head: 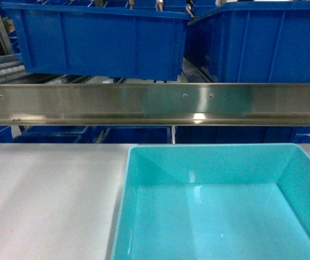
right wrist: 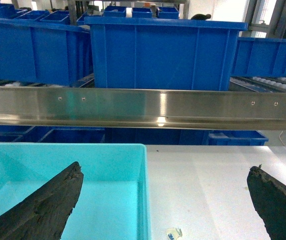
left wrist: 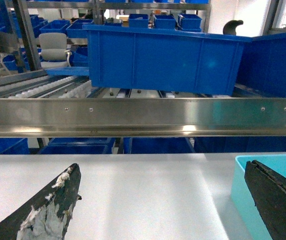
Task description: Organize blue bins on left shelf correctly
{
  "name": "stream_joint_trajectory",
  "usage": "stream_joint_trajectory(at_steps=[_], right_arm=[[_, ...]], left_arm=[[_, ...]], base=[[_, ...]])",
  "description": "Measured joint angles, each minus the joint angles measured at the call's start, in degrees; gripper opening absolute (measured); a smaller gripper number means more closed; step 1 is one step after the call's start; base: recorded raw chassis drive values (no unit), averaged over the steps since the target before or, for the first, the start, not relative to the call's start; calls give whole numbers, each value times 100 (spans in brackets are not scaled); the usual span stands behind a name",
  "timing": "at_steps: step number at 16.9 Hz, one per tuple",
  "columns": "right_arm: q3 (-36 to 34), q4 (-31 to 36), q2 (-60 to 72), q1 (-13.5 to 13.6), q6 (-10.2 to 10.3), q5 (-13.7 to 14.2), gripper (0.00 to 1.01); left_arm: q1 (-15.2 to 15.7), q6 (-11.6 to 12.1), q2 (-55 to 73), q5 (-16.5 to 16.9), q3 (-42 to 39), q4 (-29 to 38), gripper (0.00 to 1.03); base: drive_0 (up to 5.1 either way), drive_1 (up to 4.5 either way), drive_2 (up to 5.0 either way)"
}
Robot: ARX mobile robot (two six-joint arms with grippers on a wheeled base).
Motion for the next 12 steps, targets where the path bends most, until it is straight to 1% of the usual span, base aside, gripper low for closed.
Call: stream_joint_trajectory(at_steps=[12], right_arm=[[0,-2,0,0,0,0,98]], left_arm=[[0,0,0,0,0,0,98]], base=[[0,0,0]])
